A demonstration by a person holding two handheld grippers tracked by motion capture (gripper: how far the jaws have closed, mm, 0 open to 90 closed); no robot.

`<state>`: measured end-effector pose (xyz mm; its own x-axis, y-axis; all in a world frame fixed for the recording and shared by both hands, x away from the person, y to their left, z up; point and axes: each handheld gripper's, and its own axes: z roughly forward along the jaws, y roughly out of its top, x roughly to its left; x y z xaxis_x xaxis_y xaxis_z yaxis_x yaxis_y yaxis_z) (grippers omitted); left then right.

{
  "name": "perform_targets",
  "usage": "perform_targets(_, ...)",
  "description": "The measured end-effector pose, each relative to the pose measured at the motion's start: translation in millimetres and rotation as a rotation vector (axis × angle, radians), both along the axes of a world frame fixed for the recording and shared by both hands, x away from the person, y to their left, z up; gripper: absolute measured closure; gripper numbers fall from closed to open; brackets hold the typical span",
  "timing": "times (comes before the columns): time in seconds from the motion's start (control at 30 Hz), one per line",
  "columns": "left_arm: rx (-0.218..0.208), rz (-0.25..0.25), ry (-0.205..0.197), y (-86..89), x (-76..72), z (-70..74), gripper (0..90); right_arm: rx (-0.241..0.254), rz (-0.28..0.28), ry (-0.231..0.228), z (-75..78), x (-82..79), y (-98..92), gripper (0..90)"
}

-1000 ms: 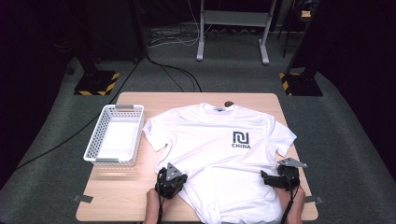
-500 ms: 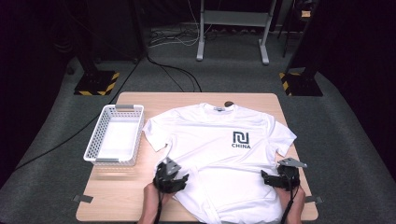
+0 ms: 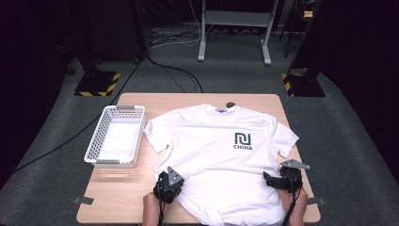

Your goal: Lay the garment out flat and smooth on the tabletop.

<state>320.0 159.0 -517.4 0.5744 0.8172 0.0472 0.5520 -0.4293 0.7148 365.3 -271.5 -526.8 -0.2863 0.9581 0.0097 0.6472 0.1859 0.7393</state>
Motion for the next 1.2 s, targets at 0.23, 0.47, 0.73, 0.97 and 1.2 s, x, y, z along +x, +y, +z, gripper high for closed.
perform_targets(0.23,-0.031,0.079,0.004,28.7,-14.4,1.6,82.7,0.000,-0.003,-0.001,0.0,0.0,-0.1,11.8)
perform_targets(0.47,-0.032,0.138,-0.055,10.6,5.9,18.1,31.3,0.000,-0.004,-0.001,0.0,0.0,-0.1,11.9)
perform_targets(0.73,0.061,0.087,0.003,-13.4,27.9,-1.2,14.7,0.000,-0.006,-0.001,0.0,-0.2,-0.1,12.1)
perform_targets(0.97,0.055,0.089,-0.016,3.1,7.5,-3.0,14.8,0.000,-0.006,-0.001,0.0,-0.1,-0.1,12.1)
perform_targets(1.2,0.052,0.112,-0.017,22.5,-14.3,-2.9,14.7,-0.001,-0.007,-0.001,0.0,-0.2,0.0,12.1)
